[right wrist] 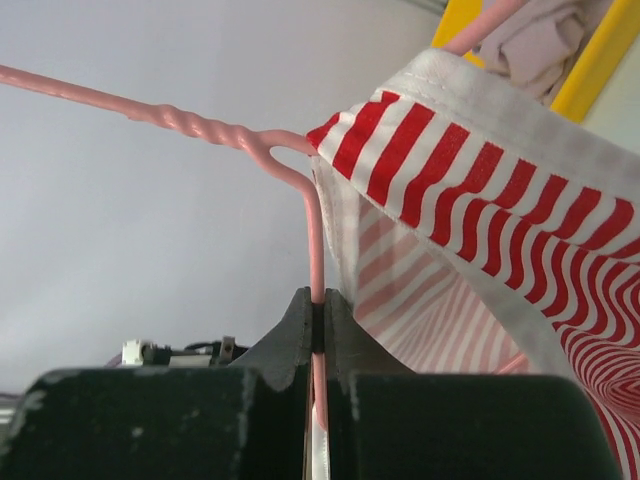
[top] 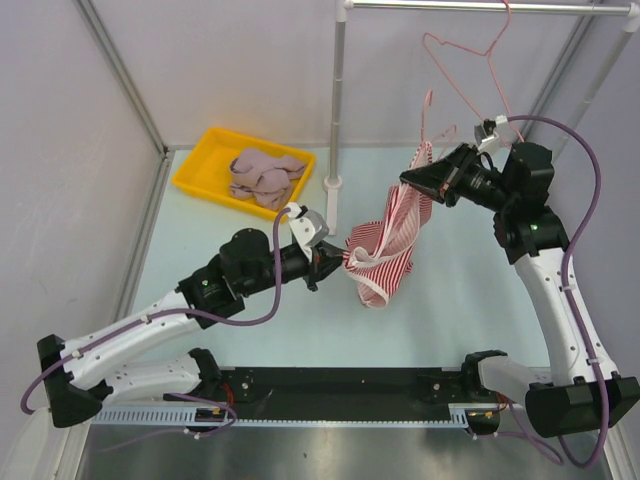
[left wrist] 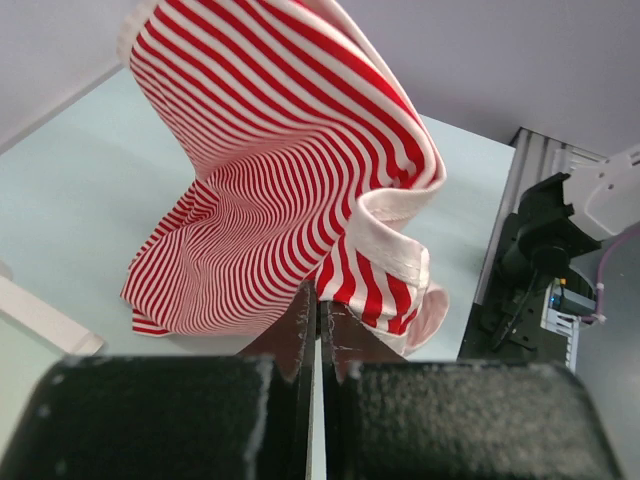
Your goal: Remove the tank top from the hanger
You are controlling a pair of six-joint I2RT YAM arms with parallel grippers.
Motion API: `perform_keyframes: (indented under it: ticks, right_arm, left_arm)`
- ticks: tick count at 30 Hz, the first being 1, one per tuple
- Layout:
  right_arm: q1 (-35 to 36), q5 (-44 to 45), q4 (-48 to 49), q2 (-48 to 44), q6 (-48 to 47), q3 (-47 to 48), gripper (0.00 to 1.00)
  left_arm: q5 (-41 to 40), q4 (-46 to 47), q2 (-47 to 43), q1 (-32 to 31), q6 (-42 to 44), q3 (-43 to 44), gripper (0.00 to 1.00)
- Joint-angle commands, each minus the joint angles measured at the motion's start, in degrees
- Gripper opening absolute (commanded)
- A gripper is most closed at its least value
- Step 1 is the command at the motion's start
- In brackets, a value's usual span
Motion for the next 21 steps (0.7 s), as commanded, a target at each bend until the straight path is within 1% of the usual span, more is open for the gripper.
perform_keyframes:
  ticks: [1, 3, 4, 6, 7, 9, 10, 13, 14, 15, 16, 18, 19, 20, 21]
  right_arm:
    - [-0.6, -9.6, -4.3, -3.4, -3.2, -0.8, 0.0]
    - [-0.5, -9.3, -6.0, -4.0, -4.9, -1.3, 0.0]
    - [-0.5, -8.2, -8.1, -3.8, -9.0, -0.1, 0.0]
    - [-0.6, -3.5, -11.9, -3.7, -13.6, 0.8, 0.0]
    - [-0.6, -0.5, -12.1, -3.7, -15.6, 0.9, 0.0]
    - [-0.2, 2.3, -10.7, -3.7, -16.9, 0.7, 0.0]
    - [-0.1, 6.3, -10.7, -3.2, -18.2, 0.6, 0.0]
    - [0.0, 11.1, -7.6, -2.6, -17.8, -1.4, 0.0]
    - [-0.1, 10.3, -4.5, -1.9, -16.8, -1.9, 0.0]
    - [-0.1, 9.4, -3.8, -1.4, -16.0, -1.7, 0.0]
    - [0.0, 8.2, -3.6, -0.8, -15.5, -1.2, 0.0]
    - [-0.3, 5.9, -5.5, 0.0, -15.5, 1.0, 0.0]
    - [-0.5, 4.7, -6.4, 0.0, -15.0, 1.6, 0.0]
    - [-1.0, 3.2, -7.1, -0.7, -14.7, 2.3, 0.0]
    - [-1.5, -0.3, -7.3, -1.2, -13.6, 2.3, 0.0]
  left_arm:
    - [5.5, -0.8, -0.6, 1.6, -0.7, 3.4, 0.0]
    - [7.0, -1.3, -0.3, 1.8, -0.6, 4.6, 0.0]
    - [8.1, -1.4, -0.2, 1.8, -0.6, 4.9, 0.0]
    - [12.8, -1.0, -0.5, 1.8, -0.8, 5.5, 0.0]
    - [18.0, -1.0, -0.6, 1.8, -1.0, 5.5, 0.0]
    - [22.8, -0.3, -1.8, 1.8, -2.6, 4.3, 0.0]
    - [24.1, 0.6, -2.4, 1.7, -3.2, 3.4, 0.0]
    - [26.1, 1.7, -4.9, 1.6, -5.2, 0.3, 0.0]
    - [25.2, 1.8, -6.5, 1.6, -6.1, -1.1, 0.0]
    - [23.4, 1.5, -7.1, 1.7, -6.5, -1.6, 0.0]
    - [19.7, 0.5, -7.8, 1.7, -6.5, -2.1, 0.0]
    - [15.6, -1.8, -8.6, 1.8, -6.1, -2.3, 0.0]
    - [11.5, -2.5, -8.5, 1.8, -5.9, -1.7, 0.0]
    - [10.0, -3.1, -8.1, 1.9, -5.9, -1.4, 0.0]
    - [9.2, -4.3, -6.5, 2.3, -5.7, -0.9, 0.0]
